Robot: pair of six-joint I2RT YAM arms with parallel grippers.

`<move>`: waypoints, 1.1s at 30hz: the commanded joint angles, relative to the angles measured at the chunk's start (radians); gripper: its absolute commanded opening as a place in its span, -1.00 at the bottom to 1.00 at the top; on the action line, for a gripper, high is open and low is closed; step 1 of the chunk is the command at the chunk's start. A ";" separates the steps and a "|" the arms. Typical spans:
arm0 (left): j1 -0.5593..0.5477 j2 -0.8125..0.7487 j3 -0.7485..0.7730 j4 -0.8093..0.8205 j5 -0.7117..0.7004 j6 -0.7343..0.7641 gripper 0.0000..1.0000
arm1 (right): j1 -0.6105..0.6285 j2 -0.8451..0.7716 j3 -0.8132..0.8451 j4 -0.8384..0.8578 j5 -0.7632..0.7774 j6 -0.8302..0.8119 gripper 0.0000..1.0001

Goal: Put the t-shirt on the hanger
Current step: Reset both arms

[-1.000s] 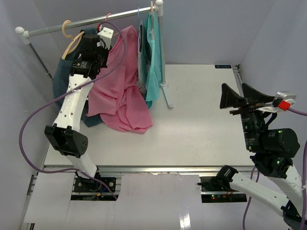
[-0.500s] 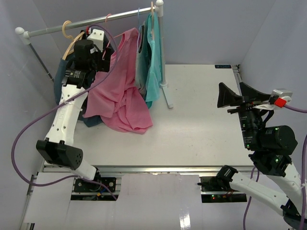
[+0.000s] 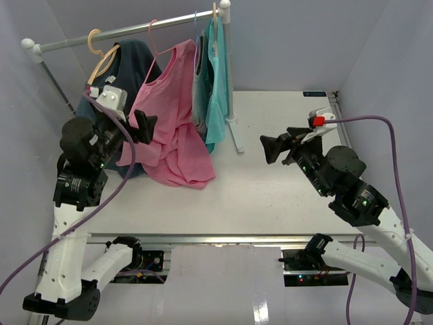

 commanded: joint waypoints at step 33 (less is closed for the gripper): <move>-0.409 -0.285 -0.886 0.628 -0.008 -0.386 0.96 | 0.004 -0.109 -0.286 -0.073 -0.066 0.143 0.80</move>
